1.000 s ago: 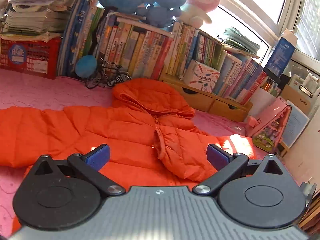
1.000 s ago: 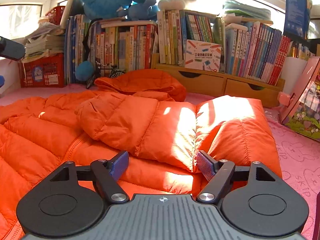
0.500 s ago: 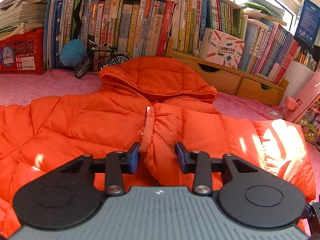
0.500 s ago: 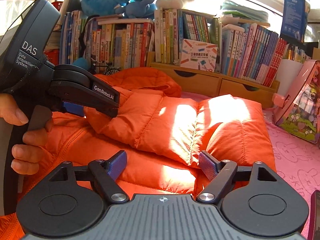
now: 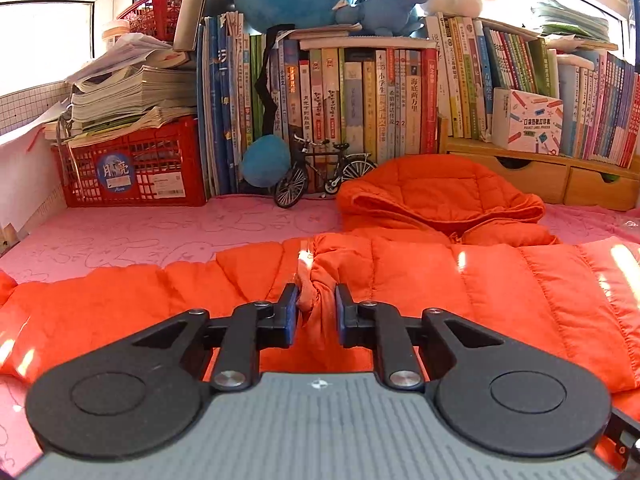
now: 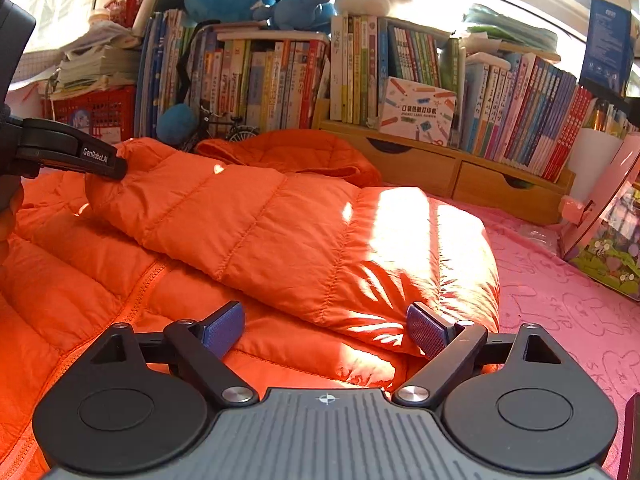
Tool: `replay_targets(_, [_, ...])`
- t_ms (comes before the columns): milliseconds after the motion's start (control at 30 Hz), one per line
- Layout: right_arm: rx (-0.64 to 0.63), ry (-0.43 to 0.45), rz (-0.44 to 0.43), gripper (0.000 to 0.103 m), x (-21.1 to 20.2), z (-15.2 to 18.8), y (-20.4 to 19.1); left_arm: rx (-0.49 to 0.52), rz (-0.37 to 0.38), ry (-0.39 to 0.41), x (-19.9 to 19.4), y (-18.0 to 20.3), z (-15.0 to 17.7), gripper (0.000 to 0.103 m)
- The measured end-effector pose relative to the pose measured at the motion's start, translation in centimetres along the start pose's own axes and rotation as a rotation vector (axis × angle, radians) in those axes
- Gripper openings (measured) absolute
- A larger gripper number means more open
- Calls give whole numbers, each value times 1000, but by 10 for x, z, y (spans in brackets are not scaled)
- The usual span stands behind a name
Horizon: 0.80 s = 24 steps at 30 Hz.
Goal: Fold clothes
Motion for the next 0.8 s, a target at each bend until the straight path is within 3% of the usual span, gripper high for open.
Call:
replay_targets(167, [-47,-25,-5,91,4,1,-8,-16,-12,-33,4,-19,13,32])
replay_targets(233, [-84,6,-8,91,-1,0,-13,-24,-7,7,-3,-23,-1,32])
replay_targets(400, [-253,194,-43,95,-36,-15,-28,-42,6,108,-22,-33,-34,38])
replay_targets(467, [-290,249,3,103,-40,-29,-28,-49,14,147,-28,-36,-47,43])
replay_targets(533, [-305,278,70,103,-33,-42,-25,-32,62,165,-20,-19,-55,43])
replay_targets(667, [-220,267,161,98,-7,-59,-11,33,7,96,9,-18,-37,45])
replay_targets(800, [-202,242,163,96,18,-66,-16,97,-47,25,37,-18,-19,46])
Point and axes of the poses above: each gripper's, at about its wrist camera, not at the fingertips, and x roughly the way its jaws point, y to its right, z to its underside, the point moved 6 cm from there along x, roughly the way its jaws point
